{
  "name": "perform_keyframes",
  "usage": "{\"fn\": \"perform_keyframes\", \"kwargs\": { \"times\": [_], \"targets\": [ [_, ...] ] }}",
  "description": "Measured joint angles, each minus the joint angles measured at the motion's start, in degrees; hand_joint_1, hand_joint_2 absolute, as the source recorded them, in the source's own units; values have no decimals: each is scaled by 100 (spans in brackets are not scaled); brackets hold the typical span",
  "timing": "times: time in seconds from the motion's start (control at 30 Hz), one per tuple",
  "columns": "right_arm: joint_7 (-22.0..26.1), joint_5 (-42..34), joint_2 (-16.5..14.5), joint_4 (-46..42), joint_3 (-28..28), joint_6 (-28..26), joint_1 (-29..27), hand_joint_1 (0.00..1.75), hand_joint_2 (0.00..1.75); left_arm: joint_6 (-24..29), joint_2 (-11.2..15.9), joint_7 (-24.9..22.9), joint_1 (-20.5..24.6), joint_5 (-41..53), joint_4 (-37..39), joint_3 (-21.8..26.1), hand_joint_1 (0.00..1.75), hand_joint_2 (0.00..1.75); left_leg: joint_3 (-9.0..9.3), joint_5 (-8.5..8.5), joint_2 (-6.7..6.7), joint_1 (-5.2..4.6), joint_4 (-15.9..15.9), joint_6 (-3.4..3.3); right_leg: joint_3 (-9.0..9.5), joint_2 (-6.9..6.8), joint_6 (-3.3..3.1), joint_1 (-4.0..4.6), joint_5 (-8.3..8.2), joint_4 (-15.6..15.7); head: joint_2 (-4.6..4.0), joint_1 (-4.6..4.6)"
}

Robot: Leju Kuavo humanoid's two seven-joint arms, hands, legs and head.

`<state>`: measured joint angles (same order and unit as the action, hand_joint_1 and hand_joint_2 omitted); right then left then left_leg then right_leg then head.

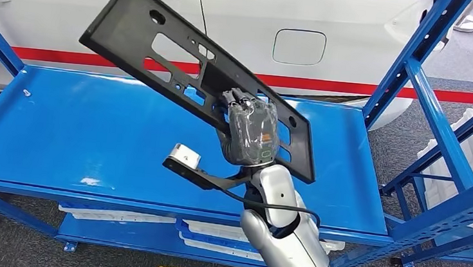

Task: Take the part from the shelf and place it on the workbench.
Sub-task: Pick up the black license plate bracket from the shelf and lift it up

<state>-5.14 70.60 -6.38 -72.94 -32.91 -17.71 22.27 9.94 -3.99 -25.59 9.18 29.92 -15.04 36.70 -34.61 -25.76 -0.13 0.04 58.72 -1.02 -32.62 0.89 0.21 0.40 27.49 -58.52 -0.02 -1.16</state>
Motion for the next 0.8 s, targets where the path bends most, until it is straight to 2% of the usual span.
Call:
{"fn": "perform_keyframes", "kwargs": {
  "times": [0.03, 0.13, 0.27, 0.4, 0.53, 0.8],
  "targets": [
    [163, -282, 2, -147, 36, -10, 0, 175, 175, -3, -1, 0, 0, 4, 0, 0, 0, 175, 0, 0, 0, 0, 0, 0, 0, 0, 0, 0, 0, 0, 0, 0],
    [848, -1561, 2, -523, 121, 107, -1, 175, 175, -7, -3, 0, -1, 17, 0, 0, 0, 175, 0, 0, 0, 0, 0, 0, 0, 0, 0, 0, 0, 0, 0, 0],
    [1819, -3835, 3, -881, 215, 818, 1, 175, 175, -7, -3, 0, -3, 44, 0, 0, 0, 175, 0, 0, 0, 0, 0, 0, 1, 0, 0, 1, 0, 0, 0, 0],
    [2229, -5455, 4, -1028, 271, 1622, 13, 175, 175, 96, -3, 0, -6, 91, 0, 0, 0, 175, 0, 0, 0, 0, 0, 0, 2, 0, 0, 1, 0, 0, 0, 0],
    [2309, -6108, 3, -1060, 274, 1905, 36, 175, 175, 141, -3, 1, -19, 54, 0, 20, 0, 175, 1, 0, -1, 0, 0, 0, 4, -1, 0, 0, 0, 0, 0, 0],
    [2456, -6506, -12, -1142, 240, 1891, 36, 175, 175, 73, -3, 0, -83, -44, 2, 180, 0, 175, 1, 0, -1, 0, 0, 0, 5, -1, 0, 0, 0, 0, 0, 0]
  ]
}}
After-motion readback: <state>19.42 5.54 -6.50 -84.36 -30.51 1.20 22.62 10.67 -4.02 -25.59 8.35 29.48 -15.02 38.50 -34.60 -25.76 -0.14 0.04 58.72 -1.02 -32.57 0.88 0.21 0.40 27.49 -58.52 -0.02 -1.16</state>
